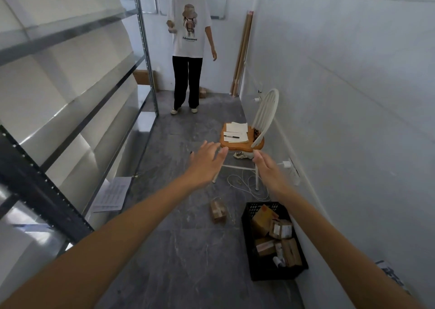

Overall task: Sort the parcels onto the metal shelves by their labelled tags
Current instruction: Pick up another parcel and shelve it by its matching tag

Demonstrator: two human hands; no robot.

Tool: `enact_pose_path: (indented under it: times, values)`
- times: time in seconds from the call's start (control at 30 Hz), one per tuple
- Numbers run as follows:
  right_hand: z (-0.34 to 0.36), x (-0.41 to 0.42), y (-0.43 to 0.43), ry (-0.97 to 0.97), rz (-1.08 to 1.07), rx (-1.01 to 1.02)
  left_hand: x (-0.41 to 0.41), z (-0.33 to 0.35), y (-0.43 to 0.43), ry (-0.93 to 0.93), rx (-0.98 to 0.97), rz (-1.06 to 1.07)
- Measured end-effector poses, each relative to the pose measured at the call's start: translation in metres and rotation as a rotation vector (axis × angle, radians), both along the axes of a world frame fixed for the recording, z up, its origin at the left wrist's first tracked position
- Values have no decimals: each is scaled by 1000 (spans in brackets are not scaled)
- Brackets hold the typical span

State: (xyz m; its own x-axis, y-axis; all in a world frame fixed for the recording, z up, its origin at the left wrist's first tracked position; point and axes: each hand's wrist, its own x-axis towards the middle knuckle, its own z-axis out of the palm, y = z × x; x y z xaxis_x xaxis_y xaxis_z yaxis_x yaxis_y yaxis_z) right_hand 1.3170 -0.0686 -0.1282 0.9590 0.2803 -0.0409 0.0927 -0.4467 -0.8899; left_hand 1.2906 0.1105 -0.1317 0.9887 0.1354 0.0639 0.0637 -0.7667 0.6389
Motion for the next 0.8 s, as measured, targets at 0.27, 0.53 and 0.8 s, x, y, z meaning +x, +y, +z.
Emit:
enact_pose_path:
  times: [0.27,0.53,0.8]
  values:
    - [-7,52,-25,9,-8,7,48,1,-28,-10,-4,3]
    - [-26,87,-19,75,-18,37,85,-11,-23,32,-7,20]
    - [-31,130,9,90,-17,49,138,-14,7,32,-18,-2]
